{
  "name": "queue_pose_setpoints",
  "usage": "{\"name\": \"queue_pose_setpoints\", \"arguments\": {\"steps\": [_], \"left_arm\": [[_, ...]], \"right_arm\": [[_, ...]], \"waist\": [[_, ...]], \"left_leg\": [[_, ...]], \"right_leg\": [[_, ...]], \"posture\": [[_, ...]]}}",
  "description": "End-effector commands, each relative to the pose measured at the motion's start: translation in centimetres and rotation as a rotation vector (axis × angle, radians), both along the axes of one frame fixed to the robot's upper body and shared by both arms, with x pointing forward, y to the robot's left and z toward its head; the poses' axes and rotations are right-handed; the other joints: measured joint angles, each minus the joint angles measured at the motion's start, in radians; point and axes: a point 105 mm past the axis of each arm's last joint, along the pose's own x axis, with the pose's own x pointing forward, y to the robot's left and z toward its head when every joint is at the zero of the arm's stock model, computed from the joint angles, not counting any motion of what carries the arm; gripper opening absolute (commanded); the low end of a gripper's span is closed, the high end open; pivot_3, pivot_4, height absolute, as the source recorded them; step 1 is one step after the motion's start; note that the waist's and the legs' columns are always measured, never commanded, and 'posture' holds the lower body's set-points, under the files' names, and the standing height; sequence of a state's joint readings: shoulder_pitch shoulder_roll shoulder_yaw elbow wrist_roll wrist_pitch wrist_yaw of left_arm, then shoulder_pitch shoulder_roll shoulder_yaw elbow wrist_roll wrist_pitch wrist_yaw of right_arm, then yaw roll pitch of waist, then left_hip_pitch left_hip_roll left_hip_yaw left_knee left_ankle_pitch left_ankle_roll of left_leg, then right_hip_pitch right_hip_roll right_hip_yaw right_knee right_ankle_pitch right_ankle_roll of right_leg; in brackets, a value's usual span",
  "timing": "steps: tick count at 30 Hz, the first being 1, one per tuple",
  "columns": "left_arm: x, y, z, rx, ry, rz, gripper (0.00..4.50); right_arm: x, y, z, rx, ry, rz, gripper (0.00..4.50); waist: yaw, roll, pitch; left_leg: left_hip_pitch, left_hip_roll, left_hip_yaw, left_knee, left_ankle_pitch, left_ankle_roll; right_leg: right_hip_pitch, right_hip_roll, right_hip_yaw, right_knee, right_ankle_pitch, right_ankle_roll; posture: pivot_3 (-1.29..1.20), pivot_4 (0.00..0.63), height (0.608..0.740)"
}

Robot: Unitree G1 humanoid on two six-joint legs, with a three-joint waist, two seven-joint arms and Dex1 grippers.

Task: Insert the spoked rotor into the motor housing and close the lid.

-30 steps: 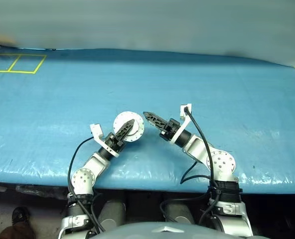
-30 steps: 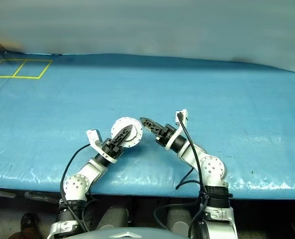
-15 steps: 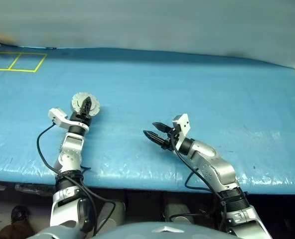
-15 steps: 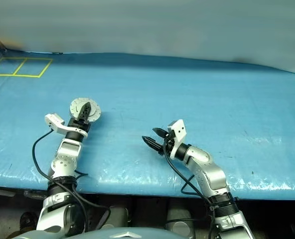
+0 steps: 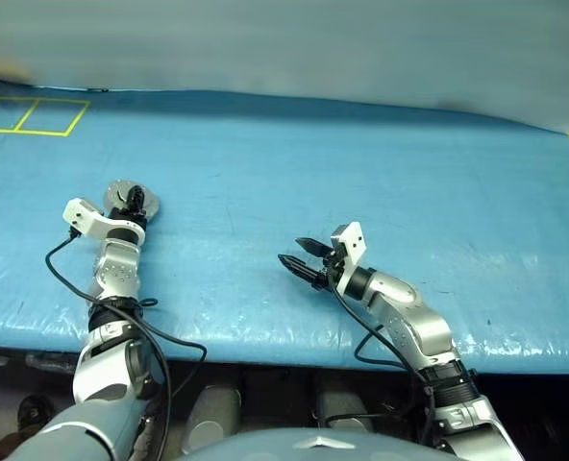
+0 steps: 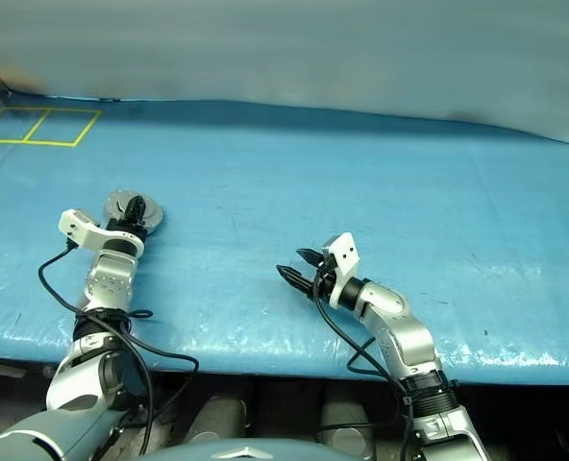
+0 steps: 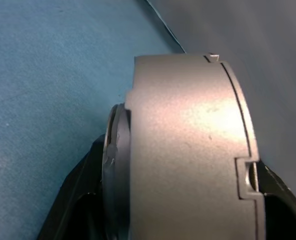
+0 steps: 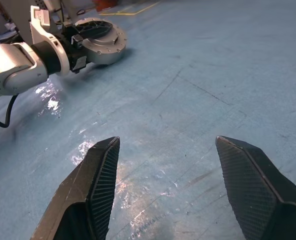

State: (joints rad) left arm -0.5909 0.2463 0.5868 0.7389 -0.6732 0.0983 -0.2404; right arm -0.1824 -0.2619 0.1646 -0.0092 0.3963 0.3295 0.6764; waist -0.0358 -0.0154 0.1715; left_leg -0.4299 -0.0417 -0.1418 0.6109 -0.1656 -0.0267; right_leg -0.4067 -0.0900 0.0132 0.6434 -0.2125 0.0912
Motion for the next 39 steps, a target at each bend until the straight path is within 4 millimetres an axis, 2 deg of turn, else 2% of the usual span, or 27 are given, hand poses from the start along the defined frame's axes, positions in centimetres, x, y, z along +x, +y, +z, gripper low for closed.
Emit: {"name": "queue_pose_setpoints", "arguments": {"steps": [1,2,3,9,13,15,16,18,20,23,24,27,31,34,36,39], "left_arm": [[-0.6,2.0,2.5,0.119,-0.07,0.093,4.09],[-1.0,2.5,2.7,0.143,-0.075,0.122,4.38],[-1.3,3.0,2.9,0.166,-0.078,0.144,4.45],[-3.9,6.6,5.0,0.291,-0.102,0.332,4.45],[-4.9,7.1,6.8,0.362,-0.137,0.374,4.45],[-5.0,6.0,7.8,0.448,-0.153,0.336,4.45],[-4.9,4.7,8.4,0.501,-0.167,0.287,4.45],[-4.7,1.6,9.3,0.595,-0.219,0.135,4.45],[-5.1,-2.6,9.6,0.718,-0.303,-0.078,4.45],[-6.0,-8.1,7.5,0.849,-0.319,-0.407,4.45],[-6.4,-9.4,6.6,0.879,-0.31,-0.491,4.45],[-7.8,-12.9,3.9,0.926,-0.297,-0.737,4.45],[-9.1,-15.3,1.6,0.951,-0.279,-0.923,4.45],[-9.8,-16.0,0.3,0.973,-0.259,-1.004,4.5],[-10.1,-16.2,-0.1,0.976,-0.253,-1.04,4.5],[-10.2,-16.2,-0.1,0.968,-0.259,-1.047,4.5]], "right_arm": [[0.0,0.2,1.0,0.016,-0.024,0.009,3.27],[0.0,0.3,1.1,0.016,-0.024,0.011,3.27],[0.0,0.3,1.1,0.016,-0.024,0.013,3.27],[0.5,0.4,0.9,0.004,-0.012,0.002,3.27],[1.0,0.4,1.3,0.009,-0.055,-0.03,3.27],[1.6,0.3,1.9,0.022,-0.113,-0.076,3.27],[1.8,0.1,2.1,0.021,-0.149,-0.099,3.27],[2.1,-0.1,2.4,0.025,-0.195,-0.127,3.27],[2.4,-0.6,2.5,0.024,-0.213,-0.141,3.27],[2.7,-1.5,2.7,0.013,-0.231,-0.129,3.27],[2.8,-1.8,2.9,0.015,-0.246,-0.13,3.27],[3.1,-3.0,3.1,-0.024,-0.301,-0.149,3.27],[2.9,-4.0,2.0,-0.1,-0.29,-0.111,3.27],[2.1,-4.2,0.8,-0.131,-0.22,-0.049,3.83],[2.0,-4.4,0.5,-0.166,-0.23,-0.044,4.46],[2.4,-4.4,1.4,-0.146,-0.3,-0.101,4.49]], "waist": [[-0.002,0.0,0.0],[-0.003,0.0,0.0],[-0.004,0.0,0.0],[-0.001,0.0,0.0],[0.002,0.0,0.0],[0.003,0.0,0.0],[0.004,0.0,0.0],[0.006,0.0,0.0],[0.007,0.0,0.0],[0.005,0.001,-0.001],[0.002,0.002,-0.001],[-0.005,0.004,-0.001],[-0.005,0.005,0.0],[-0.003,0.005,0.0],[-0.002,0.005,0.0],[-0.003,0.005,0.0]], "left_leg": [[0.0,0.0,0.0,0.0,0.0,0.0],[0.0,0.0,0.0,0.0,0.0,0.0],[0.0,0.0,0.0,0.0,0.0,0.0],[0.0,0.0,0.0,0.0,0.0,0.0],[0.001,0.0,0.0,0.0,0.001,-0.001],[0.001,0.0,0.0,0.0,0.002,-0.001],[0.001,0.0,0.0,0.0,0.002,-0.001],[0.001,0.0,0.0,0.0,0.002,-0.001],[0.001,0.0,0.0,0.0,0.002,-0.001],[0.002,0.0,0.002,0.0,0.002,-0.001],[0.002,0.001,0.002,0.0,0.002,-0.001],[0.003,0.002,0.003,0.0,0.003,0.0],[0.003,0.002,0.004,0.0,0.003,0.0],[0.003,0.002,0.004,0.0,0.003,0.0],[0.003,0.002,0.004,0.0,0.003,0.0],[0.003,0.002,0.004,-0.001,0.003,0.0]], "right_leg": [[0.0,0.0,0.0,0.0,0.0,0.0],[0.0,0.0,0.0,0.0,0.0,0.0],[0.0,0.0,0.0,0.0,0.0,-0.001],[-0.001,0.0,0.0,0.0,0.001,-0.001],[0.0,0.0,0.0,0.0,0.002,-0.001],[0.0,0.0,0.0,0.0,0.002,-0.001],[0.0,0.0,0.0,0.0,0.002,-0.001],[0.0,0.0,0.001,0.0,0.003,-0.001],[0.001,0.0,0.001,0.0,0.003,-0.001],[0.001,0.0,0.002,0.0,0.005,-0.006],[0.001,0.0,0.002,0.0,0.004,-0.01],[0.001,0.001,0.002,0.001,0.001,-0.009],[0.0,0.001,0.002,0.001,0.001,-0.01],[0.0,0.001,0.003,0.001,0.001,-0.01],[0.0,0.001,0.003,0.001,0.001,-0.01],[0.0,0.001,0.003,0.001,0.001,-0.01]], "posture": [[0.0,0.15,0.74],[0.0,0.15,0.74],[0.0,0.15,0.74],[0.0,0.15,0.74],[0.0,0.15,0.74],[0.0,0.15,0.74],[0.0,0.15,0.74],[0.0,0.15,0.74],[0.0,0.15,0.74],[0.0,0.15,0.74],[0.0,0.15,0.74],[0.0,0.15,0.74],[0.0,0.15,0.74],[0.0,0.15,0.74],[0.0,0.15,0.74],[0.0,0.15,0.74]]}}
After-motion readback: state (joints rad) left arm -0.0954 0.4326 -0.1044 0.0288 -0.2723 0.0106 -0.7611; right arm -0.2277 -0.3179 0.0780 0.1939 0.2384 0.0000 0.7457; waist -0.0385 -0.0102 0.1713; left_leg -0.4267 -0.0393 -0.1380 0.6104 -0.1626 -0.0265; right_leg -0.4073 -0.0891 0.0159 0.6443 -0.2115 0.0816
